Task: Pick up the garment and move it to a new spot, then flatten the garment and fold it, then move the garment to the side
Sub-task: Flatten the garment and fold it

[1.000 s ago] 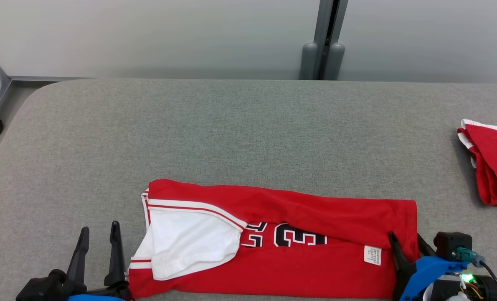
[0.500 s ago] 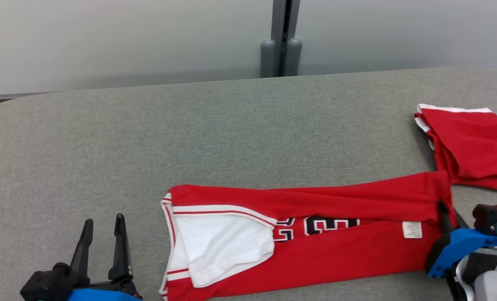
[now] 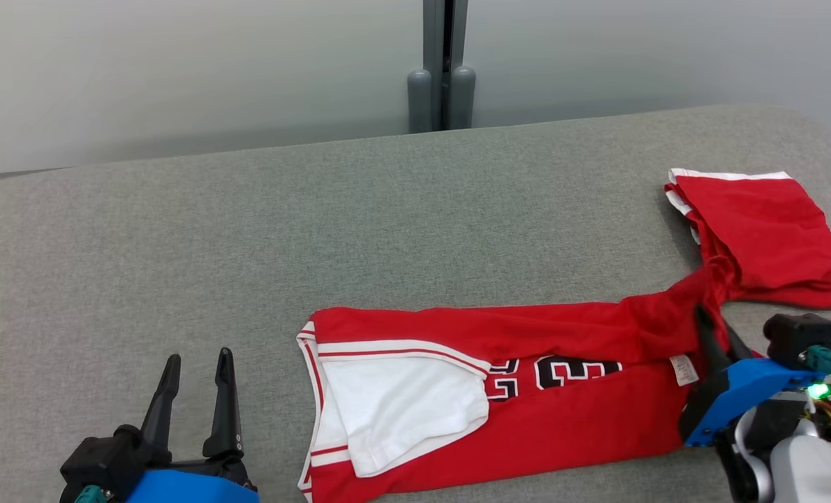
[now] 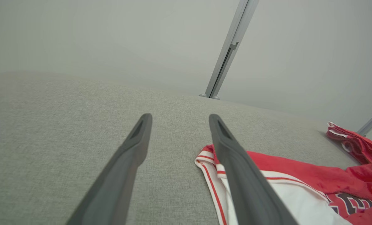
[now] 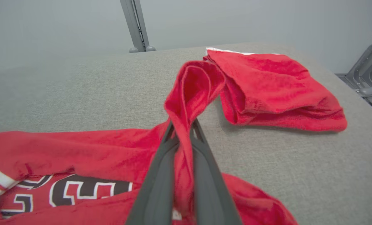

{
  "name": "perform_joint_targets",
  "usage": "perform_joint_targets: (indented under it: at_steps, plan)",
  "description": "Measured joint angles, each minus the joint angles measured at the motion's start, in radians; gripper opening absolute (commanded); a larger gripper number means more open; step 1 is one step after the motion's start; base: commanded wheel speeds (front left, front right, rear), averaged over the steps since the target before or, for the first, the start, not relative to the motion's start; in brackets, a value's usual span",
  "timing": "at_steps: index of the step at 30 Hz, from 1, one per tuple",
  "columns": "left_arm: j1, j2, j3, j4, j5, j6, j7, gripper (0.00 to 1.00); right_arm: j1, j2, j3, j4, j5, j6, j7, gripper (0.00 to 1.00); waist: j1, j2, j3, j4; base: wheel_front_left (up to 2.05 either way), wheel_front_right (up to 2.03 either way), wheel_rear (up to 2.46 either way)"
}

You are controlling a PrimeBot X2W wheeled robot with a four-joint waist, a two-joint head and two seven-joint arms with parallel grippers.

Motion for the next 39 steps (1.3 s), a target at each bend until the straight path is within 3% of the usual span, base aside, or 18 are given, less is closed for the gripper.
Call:
perform_joint_targets:
  at_steps: [9,15,25,36,37,39]
  plan:
    - [0.000,-0.001,0.005,0.008,-0.002,-0.001,-0.001,1.00,0.076,0.013,0.278,-0.134,0.232,0.000,0.050,0.00,0.0000,0.0000,-0.029,0.054,0.00,0.00,0.00]
    - [0.000,-0.002,0.001,0.011,-0.005,-0.005,-0.002,1.00,0.055,0.014,0.477,-0.131,0.364,0.000,0.032,0.00,0.0000,0.0000,-0.045,0.083,0.00,0.00,0.00]
    - [-0.002,-0.013,-0.022,0.022,-0.005,-0.012,-0.001,1.00,-0.103,0.015,0.744,0.069,0.552,0.000,-0.055,0.00,0.0000,0.0000,-0.059,0.145,0.00,0.00,0.00]
    - [-0.013,-0.020,-0.043,0.047,-0.007,-0.022,-0.001,1.00,-0.285,0.014,0.922,0.330,0.726,0.000,-0.158,0.00,0.0000,0.0000,-0.065,0.206,0.00,0.00,0.00]
    - [-0.014,-0.020,-0.044,0.050,-0.007,-0.022,-0.001,1.00,-0.297,0.014,0.940,0.348,0.743,0.000,-0.160,0.09,0.0000,0.0000,-0.067,0.209,0.00,0.00,0.00]
    - [-0.014,-0.021,-0.046,0.054,-0.007,-0.025,-0.001,1.00,-0.322,0.015,0.974,0.384,0.773,0.000,-0.170,0.45,0.0000,0.0000,-0.070,0.214,0.00,0.00,0.00]
